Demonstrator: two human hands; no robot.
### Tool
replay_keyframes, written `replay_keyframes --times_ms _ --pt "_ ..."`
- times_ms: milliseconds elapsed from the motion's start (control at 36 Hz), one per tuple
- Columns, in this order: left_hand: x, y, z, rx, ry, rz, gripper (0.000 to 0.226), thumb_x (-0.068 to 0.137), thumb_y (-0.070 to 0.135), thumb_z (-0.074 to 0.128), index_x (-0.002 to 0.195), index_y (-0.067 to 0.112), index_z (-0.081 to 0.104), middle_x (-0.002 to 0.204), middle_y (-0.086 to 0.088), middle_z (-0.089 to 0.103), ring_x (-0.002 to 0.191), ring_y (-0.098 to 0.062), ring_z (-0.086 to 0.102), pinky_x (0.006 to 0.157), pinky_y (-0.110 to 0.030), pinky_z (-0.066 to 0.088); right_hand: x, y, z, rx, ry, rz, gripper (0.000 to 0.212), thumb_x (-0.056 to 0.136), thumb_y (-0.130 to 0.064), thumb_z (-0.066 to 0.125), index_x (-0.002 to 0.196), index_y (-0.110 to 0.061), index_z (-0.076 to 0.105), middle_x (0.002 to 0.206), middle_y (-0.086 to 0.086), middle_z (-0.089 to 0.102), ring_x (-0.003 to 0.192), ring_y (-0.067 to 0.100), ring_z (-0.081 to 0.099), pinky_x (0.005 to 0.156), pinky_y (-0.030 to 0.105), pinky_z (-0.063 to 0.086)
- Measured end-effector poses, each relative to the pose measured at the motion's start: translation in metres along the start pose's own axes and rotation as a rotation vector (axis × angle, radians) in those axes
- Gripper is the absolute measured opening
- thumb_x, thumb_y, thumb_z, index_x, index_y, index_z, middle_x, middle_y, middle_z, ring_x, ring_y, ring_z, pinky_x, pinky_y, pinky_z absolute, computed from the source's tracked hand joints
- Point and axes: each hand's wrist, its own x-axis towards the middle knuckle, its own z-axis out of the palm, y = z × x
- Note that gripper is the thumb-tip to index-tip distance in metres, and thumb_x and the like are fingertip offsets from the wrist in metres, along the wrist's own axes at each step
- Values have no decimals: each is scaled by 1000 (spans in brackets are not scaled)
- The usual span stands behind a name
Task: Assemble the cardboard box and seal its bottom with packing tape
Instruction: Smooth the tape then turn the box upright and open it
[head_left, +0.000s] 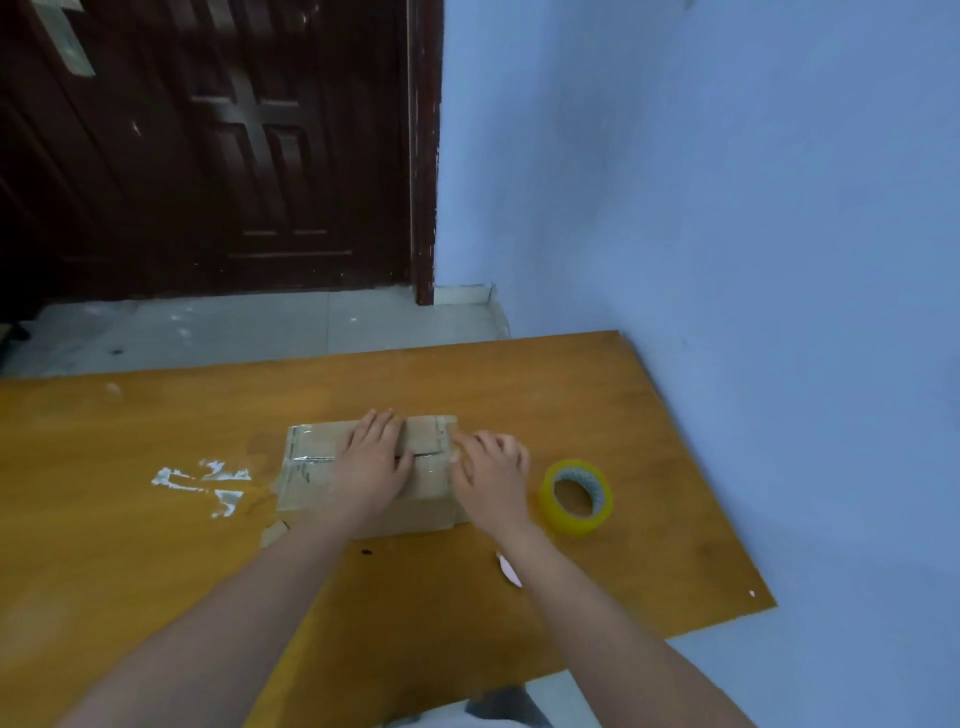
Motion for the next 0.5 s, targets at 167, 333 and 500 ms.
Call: replay_keyframes --times_ms 167,333,500 --pt "-1 -8 9 -44 2 45 55 98 40 35 147 16 27 155 0 25 145 -19 12 116 -39 9 -5 -11 15 -41 -61 76 32 95 -39 36 118 -28 56 118 -6 53 113 22 39 99 37 19" --pt "-2 -9 11 -51 37 56 53 98 38 39 145 15 32 152 -2 31 144 -21 18 115 -40 12 0 -20 15 29 -131 183 33 91 -40 40 115 -23 56 120 -1 54 117 25 36 99 40 22" --pt "-2 -5 9 -14 30 59 54 99 39 35 146 15 29 154 0 27 144 -20 15 116 -38 9 8 -31 9 93 -193 284 39 91 -44 41 115 -16 54 120 4 51 120 26 34 103 43 22"
